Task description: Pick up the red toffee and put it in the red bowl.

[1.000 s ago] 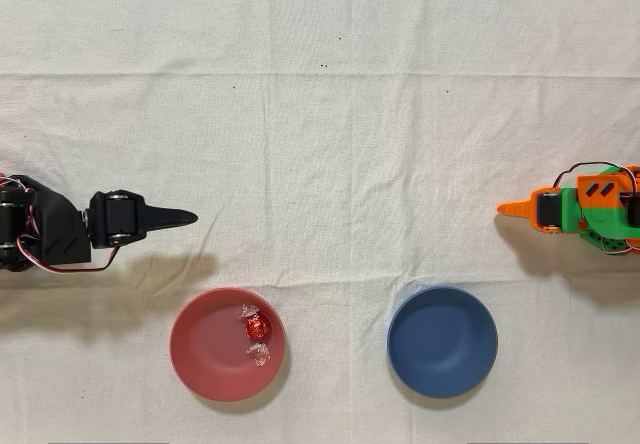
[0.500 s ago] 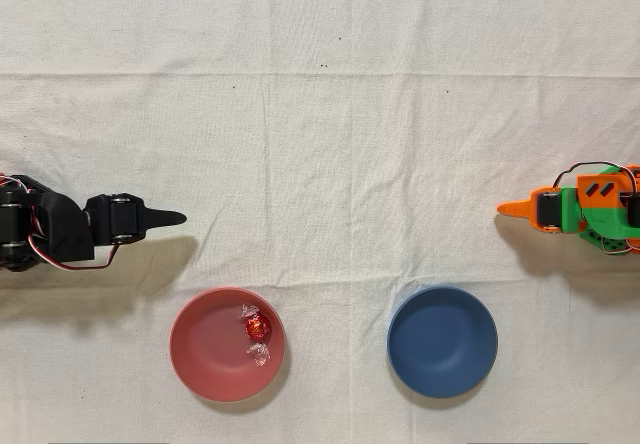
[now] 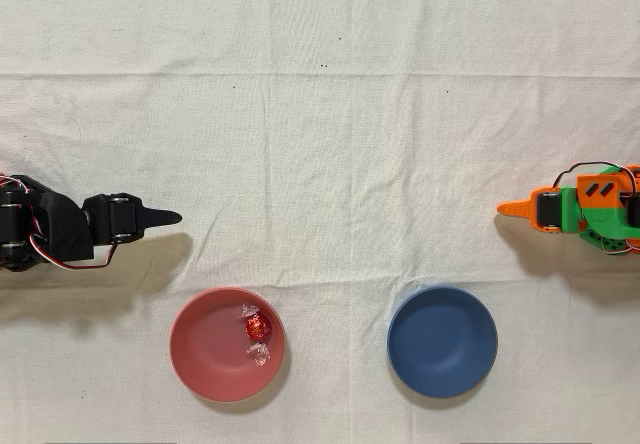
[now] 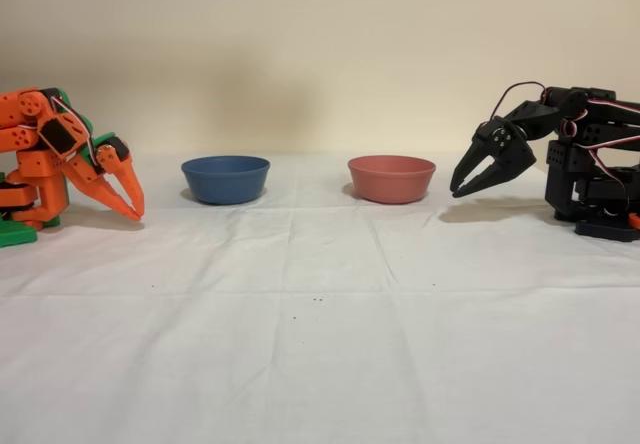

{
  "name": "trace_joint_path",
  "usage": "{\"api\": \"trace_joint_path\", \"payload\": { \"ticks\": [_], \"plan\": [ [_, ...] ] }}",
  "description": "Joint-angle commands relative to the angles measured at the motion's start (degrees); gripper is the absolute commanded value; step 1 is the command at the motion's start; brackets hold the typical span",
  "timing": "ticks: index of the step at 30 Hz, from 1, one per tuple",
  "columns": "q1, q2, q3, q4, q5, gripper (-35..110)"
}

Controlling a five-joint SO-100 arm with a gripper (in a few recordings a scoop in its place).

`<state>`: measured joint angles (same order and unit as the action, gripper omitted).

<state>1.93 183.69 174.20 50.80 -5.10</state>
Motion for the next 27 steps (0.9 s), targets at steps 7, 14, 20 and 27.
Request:
{"api": "trace_joint_path", "payload": {
  "ticks": [7,14,20,27],
  "plan": [
    [1.05,0.62,1.32,-0.09,-0.53,1],
    [0.97,0.62,1.32,-0.09,-0.7,1],
    [0.97,0.62,1.32,-0.09,-0.7,1],
    [0.97,0.62,1.32,-0.09,-0.7,1]
  ]
}}
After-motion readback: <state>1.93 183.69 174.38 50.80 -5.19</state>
